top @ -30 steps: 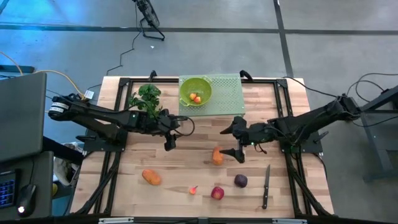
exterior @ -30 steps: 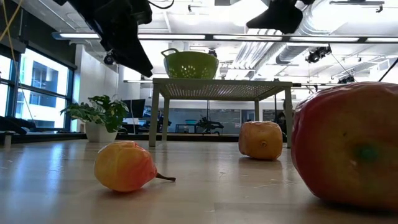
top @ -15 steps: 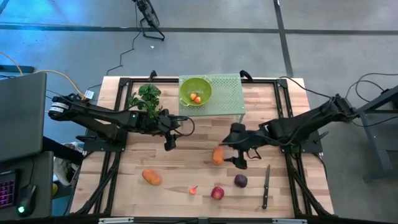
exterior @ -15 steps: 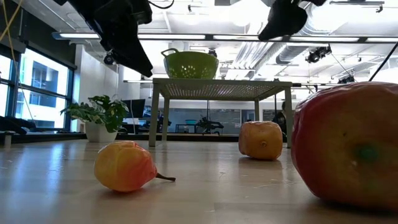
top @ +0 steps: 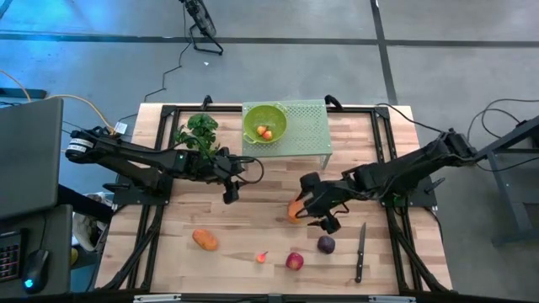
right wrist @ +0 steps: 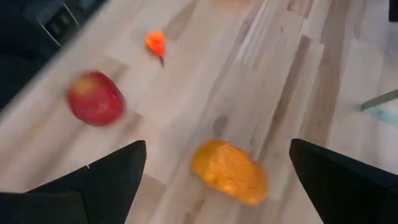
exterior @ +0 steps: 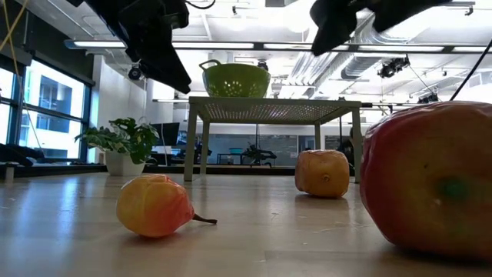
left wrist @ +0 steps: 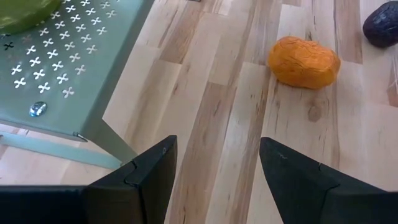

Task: Pick & Place Fruit
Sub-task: Put the right yellow mango into the green strainer bowl on the shelf

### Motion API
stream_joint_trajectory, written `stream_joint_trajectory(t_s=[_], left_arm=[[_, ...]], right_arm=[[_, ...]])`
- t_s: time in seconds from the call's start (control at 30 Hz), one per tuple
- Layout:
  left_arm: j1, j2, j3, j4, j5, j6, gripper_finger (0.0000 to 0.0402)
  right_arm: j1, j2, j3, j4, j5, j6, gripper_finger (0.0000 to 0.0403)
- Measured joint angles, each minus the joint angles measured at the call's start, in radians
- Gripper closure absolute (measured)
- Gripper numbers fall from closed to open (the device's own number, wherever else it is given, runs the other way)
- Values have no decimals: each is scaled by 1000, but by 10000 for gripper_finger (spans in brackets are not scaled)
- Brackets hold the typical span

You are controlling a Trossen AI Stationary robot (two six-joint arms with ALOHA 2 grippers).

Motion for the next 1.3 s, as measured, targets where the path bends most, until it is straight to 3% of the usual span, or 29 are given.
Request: stream_joint_trajectory(t_s=[0.5,0.8,1.03,1.3], left_arm=[[0,0,0,2,0,-8,179],[0,0,0,2,0,-7,179],[0,0,0,0,0,-7,179],[0,0,0,-1,0,-7,179]], right_arm=[[1,209,0,3,129,-365,13],[-1,294,-1,15,235,-465,13],[-2,317,-1,43,224,-469,13],[-23,331,-2,76,134,-473,13]])
